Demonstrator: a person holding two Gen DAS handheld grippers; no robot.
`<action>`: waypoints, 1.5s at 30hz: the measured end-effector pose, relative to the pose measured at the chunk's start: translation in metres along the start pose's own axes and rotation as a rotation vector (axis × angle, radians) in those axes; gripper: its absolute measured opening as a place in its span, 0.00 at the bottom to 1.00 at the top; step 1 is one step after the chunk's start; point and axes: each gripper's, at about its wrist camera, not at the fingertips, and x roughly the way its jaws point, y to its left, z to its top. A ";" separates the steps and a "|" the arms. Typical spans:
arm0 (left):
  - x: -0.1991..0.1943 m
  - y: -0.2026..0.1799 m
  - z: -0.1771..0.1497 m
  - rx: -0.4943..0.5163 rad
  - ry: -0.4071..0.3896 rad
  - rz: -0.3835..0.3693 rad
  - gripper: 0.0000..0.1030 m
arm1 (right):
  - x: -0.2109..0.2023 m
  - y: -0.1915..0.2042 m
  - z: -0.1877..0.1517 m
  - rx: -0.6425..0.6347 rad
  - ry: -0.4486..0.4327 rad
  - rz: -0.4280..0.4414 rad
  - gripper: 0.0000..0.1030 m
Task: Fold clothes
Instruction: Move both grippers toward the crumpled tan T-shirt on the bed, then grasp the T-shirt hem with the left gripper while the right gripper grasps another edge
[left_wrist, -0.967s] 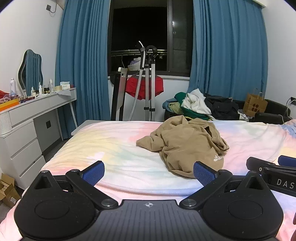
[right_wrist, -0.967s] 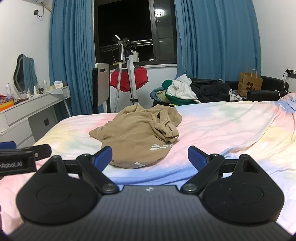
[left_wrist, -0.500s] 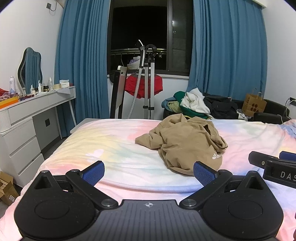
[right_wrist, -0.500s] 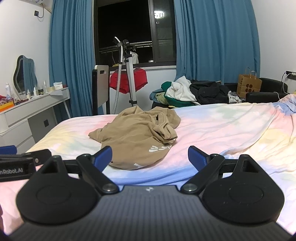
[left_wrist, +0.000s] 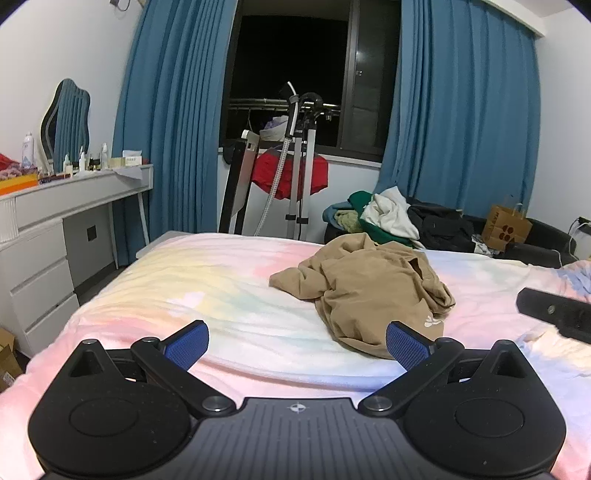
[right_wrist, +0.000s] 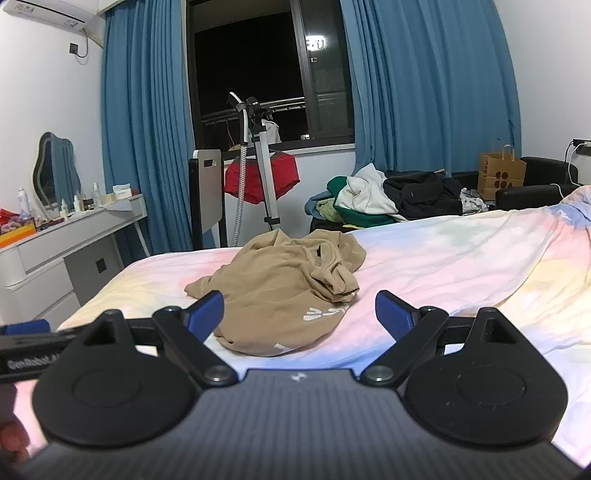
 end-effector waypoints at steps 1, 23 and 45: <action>0.002 0.001 -0.001 -0.002 0.003 -0.002 1.00 | -0.001 0.000 0.001 0.002 -0.003 0.002 0.88; 0.065 -0.020 -0.005 0.051 0.155 -0.019 1.00 | -0.019 -0.047 0.021 0.099 0.008 -0.040 0.88; 0.265 -0.082 0.056 0.053 0.145 -0.207 0.82 | 0.031 -0.102 -0.002 0.263 0.138 -0.075 0.88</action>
